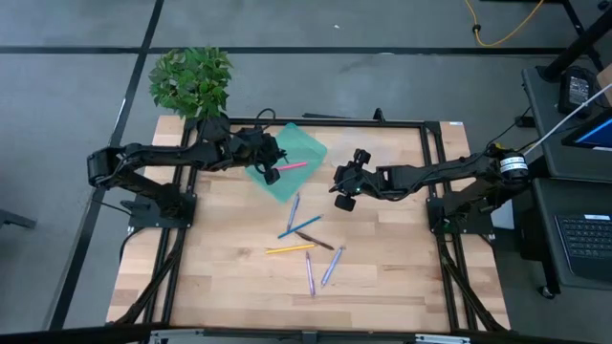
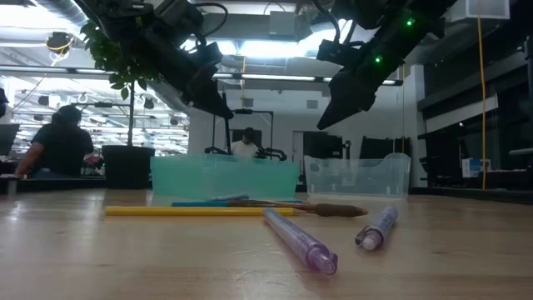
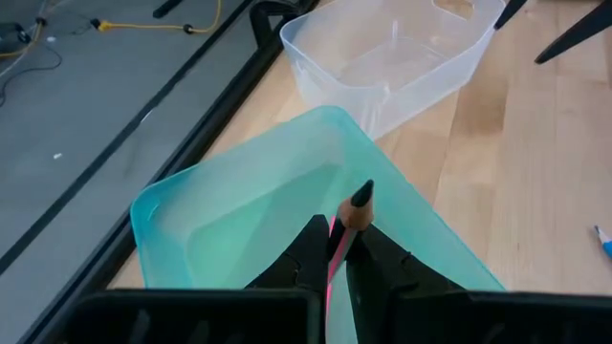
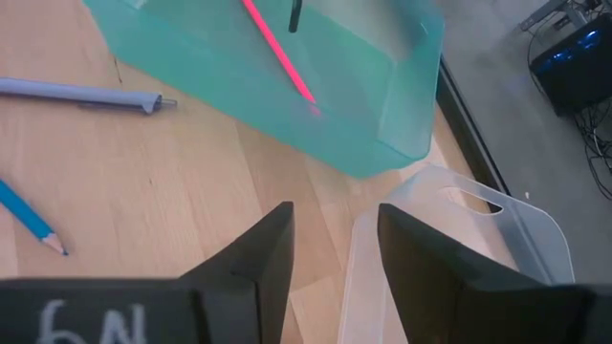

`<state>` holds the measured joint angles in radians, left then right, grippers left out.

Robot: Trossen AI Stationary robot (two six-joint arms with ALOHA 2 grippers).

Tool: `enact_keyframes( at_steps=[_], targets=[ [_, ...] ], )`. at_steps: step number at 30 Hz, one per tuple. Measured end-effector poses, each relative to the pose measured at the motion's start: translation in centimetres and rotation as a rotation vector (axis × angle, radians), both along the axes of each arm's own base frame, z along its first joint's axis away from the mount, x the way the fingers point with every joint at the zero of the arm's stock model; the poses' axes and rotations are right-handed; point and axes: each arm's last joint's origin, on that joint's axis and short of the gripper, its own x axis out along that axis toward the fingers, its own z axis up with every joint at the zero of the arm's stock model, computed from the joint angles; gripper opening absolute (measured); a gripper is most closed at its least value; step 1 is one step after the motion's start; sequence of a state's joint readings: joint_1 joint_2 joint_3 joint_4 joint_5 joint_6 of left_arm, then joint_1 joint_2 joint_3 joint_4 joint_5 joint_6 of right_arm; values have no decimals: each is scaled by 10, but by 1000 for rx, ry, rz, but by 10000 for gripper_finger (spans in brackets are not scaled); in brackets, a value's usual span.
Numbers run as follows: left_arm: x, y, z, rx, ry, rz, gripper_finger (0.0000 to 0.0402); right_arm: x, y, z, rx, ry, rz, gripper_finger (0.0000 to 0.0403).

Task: Sort pens & pencils
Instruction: Put the black pencil into the blue bin

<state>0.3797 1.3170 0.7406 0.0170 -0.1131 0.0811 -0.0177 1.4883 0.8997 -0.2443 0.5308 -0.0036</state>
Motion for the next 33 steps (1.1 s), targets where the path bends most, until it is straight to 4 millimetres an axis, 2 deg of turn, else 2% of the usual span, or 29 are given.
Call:
enact_keyframes(
  at_steps=[2, 10, 22, 27, 33],
  targets=[
    [0, 0, 0, 0, 0, 0, 17, 0, 0, 0, 0, 0, 0, 153],
    [0, 0, 0, 0, 1, 0, 65, 0, 0, 0, 0, 1, 0, 153],
    [4, 0, 6, 40, -67, -13, 71, 0, 0, 0, 0, 2, 0, 153],
    [9, -6, 15, 120, -120, -67, 72, 0, 0, 0, 0, 2, 0, 153],
    [11, -14, 14, 114, -108, -99, 72, 0, 0, -1, 0, 7, 1, 153]
  ],
)
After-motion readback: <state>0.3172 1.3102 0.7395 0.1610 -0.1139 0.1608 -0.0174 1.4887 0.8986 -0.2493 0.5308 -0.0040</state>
